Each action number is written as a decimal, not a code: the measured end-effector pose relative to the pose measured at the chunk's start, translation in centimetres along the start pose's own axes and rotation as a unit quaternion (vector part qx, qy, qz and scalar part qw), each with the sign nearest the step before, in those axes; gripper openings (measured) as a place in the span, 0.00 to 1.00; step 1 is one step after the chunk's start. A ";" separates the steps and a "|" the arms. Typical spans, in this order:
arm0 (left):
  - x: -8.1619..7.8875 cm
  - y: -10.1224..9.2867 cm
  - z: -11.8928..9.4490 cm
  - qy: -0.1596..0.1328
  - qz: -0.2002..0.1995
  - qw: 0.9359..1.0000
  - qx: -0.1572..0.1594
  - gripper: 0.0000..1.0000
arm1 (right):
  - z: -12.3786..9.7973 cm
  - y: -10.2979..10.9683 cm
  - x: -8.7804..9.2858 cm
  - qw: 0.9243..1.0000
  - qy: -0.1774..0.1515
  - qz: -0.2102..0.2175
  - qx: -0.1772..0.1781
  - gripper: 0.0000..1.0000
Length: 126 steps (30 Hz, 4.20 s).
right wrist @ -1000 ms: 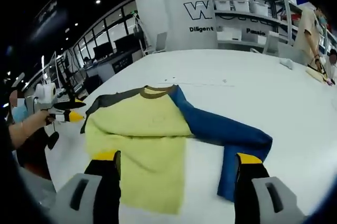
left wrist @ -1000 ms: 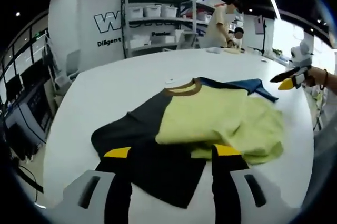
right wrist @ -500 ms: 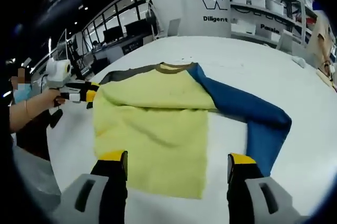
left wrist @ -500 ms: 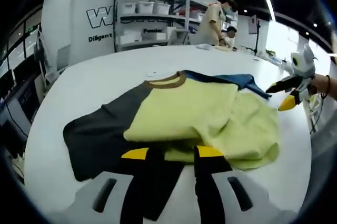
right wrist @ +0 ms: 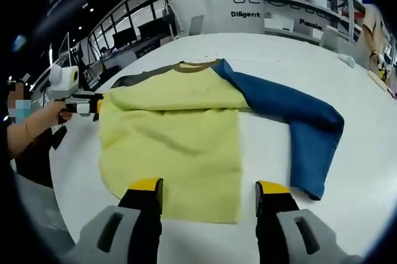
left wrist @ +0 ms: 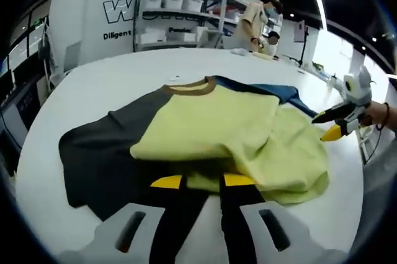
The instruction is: Fold the garment on the visible template until the final outline fits inside the template.
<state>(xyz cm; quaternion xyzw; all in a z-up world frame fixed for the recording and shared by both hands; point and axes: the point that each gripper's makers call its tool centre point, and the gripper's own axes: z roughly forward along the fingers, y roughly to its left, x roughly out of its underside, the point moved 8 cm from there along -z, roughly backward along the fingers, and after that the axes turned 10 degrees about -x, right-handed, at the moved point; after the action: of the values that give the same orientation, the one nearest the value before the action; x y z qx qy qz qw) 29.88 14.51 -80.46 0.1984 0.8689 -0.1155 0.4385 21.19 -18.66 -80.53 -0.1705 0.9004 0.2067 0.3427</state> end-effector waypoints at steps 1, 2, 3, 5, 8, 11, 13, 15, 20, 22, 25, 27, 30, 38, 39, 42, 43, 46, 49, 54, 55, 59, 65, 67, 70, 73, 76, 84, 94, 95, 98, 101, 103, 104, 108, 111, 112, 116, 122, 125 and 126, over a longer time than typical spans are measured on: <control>0.0 0.0 0.0 0.000 0.000 1.000 0.000 0.18 | 0.0 0.0 0.0 1.000 0.000 -0.002 0.000 0.54; 0.0 0.1 0.0 0.000 -0.001 1.000 -0.003 0.16 | 0.0 0.1 0.0 1.000 0.003 -0.004 0.005 0.53; 0.0 0.1 0.0 0.000 0.000 1.000 -0.005 0.14 | -0.1 0.2 0.1 1.000 0.005 -0.003 0.006 0.51; 0.2 0.1 0.0 0.005 0.005 1.000 -0.009 0.10 | -0.1 0.3 0.1 1.000 0.006 -0.004 0.011 0.45; 0.4 0.0 -0.3 0.010 0.016 1.000 -0.020 0.04 | -0.2 0.5 0.4 0.999 0.021 -0.025 0.030 0.33; 0.5 -0.1 -0.7 0.013 0.023 0.999 -0.025 0.01 | -0.1 0.6 0.5 0.998 0.028 -0.041 0.044 0.26; 0.5 -0.2 -1.2 0.015 0.033 0.999 -0.031 0.00 | -0.1 0.7 0.5 0.998 0.029 -0.042 0.046 0.25; 0.6 -0.2 -1.7 0.017 0.030 0.999 -0.030 0.00 | -0.2 0.7 0.6 0.998 0.030 -0.037 0.049 0.23; 1.5 0.1 -3.2 0.026 0.017 0.999 -0.034 0.00 | 0.0 1.0 0.9 0.997 0.032 -0.046 0.045 0.07; 1.6 0.2 -3.9 0.023 0.019 0.999 -0.034 0.00 | 0.0 1.3 0.9 0.997 0.036 -0.050 0.043 0.03; 1.5 0.4 -5.2 0.020 0.002 0.999 -0.033 0.00 | -0.2 1.6 0.8 0.997 0.042 -0.053 0.040 0.00; 1.5 0.6 -6.0 0.020 0.002 0.999 -0.037 0.00 | -0.5 1.8 0.7 0.997 0.043 -0.055 0.036 0.00; 1.3 1.0 -7.3 0.016 0.000 0.999 -0.042 0.00 | -1.1 2.2 0.5 0.997 0.044 -0.058 0.031 0.00; -0.4 1.3 -10.3 -0.002 -0.037 0.999 -0.031 0.00 | -3.2 3.5 0.1 0.998 0.036 -0.054 0.000 0.00; -0.7 1.2 -10.1 -0.005 -0.033 0.999 -0.029 0.00 | -3.3 3.6 0.1 0.998 0.032 -0.053 -0.002 0.00; -1.2 1.1 -9.7 -0.004 -0.036 0.999 -0.027 0.00 | -3.5 3.5 0.1 0.998 0.032 -0.050 -0.003 0.00; -1.6 1.0 -9.6 -0.004 -0.035 0.999 -0.024 0.00 | -3.6 3.5 0.2 0.998 0.032 -0.051 -0.005 0.00; -3.0 0.4 -9.3 -0.005 -0.034 0.999 -0.017 0.00 | -4.1 3.6 0.3 0.998 0.033 -0.054 -0.012 0.00; -5.0 -0.2 -7.9 -0.007 0.003 1.000 -0.011 0.00 | -4.5 3.4 0.2 0.998 0.022 -0.059 -0.017 0.00; -7.3 -1.1 -4.5 -0.005 0.024 1.000 0.011 0.00 | -4.3 3.0 0.5 0.996 0.037 -0.077 0.001 0.00; -7.6 -1.2 -3.5 -0.004 0.035 0.999 0.014 0.00 | -4.3 2.8 0.7 0.994 0.050 -0.092 0.013 0.00; -7.7 -1.9 -0.2 0.016 0.046 0.999 0.017 0.00 | -3.5 2.8 1.3 0.992 0.062 -0.107 0.025 0.00; -6.9 -2.6 2.7 0.046 0.066 0.997 0.021 0.00 | -3.2 2.4 1.6 0.996 0.047 -0.072 0.032 0.00; -6.8 -2.3 3.6 0.051 0.054 0.997 0.012 0.00 | -3.2 2.4 1.8 0.996 0.046 -0.072 0.031 0.00; -6.4 -2.3 4.4 0.059 0.049 0.997 0.014 0.00 | -2.9 2.2 2.0 0.996 0.047 -0.063 0.034 0.00; -5.9 -2.4 5.2 0.067 0.044 0.997 0.015 0.00 | -2.7 2.1 2.3 0.997 0.048 -0.054 0.029 0.00; -5.5 -2.4 5.9 0.072 0.045 0.996 0.014 0.01 | -2.5 2.0 2.6 0.996 0.057 -0.054 0.030 0.00; -5.6 -3.0 5.7 0.052 0.095 0.994 0.014 0.29 | -2.3 2.1 2.8 0.994 0.073 -0.074 0.037 0.00; -7.0 -2.7 1.4 -0.004 0.086 0.994 0.074 0.40 | -2.3 2.1 2.8 0.994 0.076 -0.074 0.039 0.00; -6.9 -2.6 1.1 -0.005 0.092 0.993 0.077 0.41 | -2.3 2.1 2.8 0.993 0.077 -0.074 0.039 0.00; -6.4 -2.1 0.3 -0.003 0.090 0.993 0.077 0.43 | -2.3 2.1 2.8 0.993 0.079 -0.077 0.040 0.00; -5.5 -1.3 -0.3 0.004 0.077 0.995 0.065 0.43 | -2.3 2.2 2.8 0.993 0.080 -0.077 0.041 0.00; -4.8 -0.9 -0.8 0.007 0.071 0.995 0.067 0.42 | -2.2 2.1 2.8 0.993 0.081 -0.079 0.041 0.00; -4.4 -0.8 -1.1 0.012 0.071 0.995 0.070 0.41 | -2.2 2.1 2.8 0.993 0.080 -0.079 0.041 0.00; -3.0 -0.1 -1.5 0.034 0.065 0.995 0.066 0.38 | -2.3 2.1 2.8 0.993 0.079 -0.077 0.041 0.00; -2.0 0.1 -1.4 0.043 0.062 0.995 0.071 0.33 | -2.3 2.0 2.9 0.994 0.074 -0.065 0.040 0.00; -1.7 0.1 -1.4 0.046 0.061 0.994 0.074 0.32 | -2.4 2.0 2.9 0.995 0.072 -0.063 0.039 0.00; -0.9 -0.6 -1.2 0.052 0.065 0.991 0.103 0.26 | -2.4 2.0 2.9 0.995 0.070 -0.062 0.038 0.00; 0.0 -1.2 -0.3 0.073 0.065 0.989 0.109 0.21 | -2.3 1.9 2.9 0.995 0.068 -0.059 0.035 0.00; -0.2 -1.6 -0.2 0.072 0.060 0.989 0.112 0.16 | -2.3 1.9 2.9 0.995 0.068 -0.061 0.035 0.00; -0.2 -1.7 -0.2 0.071 0.062 0.990 0.109 0.15 | -2.3 1.9 2.9 0.995 0.069 -0.062 0.035 0.00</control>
<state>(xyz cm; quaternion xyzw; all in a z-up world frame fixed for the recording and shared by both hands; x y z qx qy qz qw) 29.10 13.03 -80.15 0.3064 0.8661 -0.1680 0.3576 17.00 -18.62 -80.46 -0.2275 0.9162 0.1412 0.2981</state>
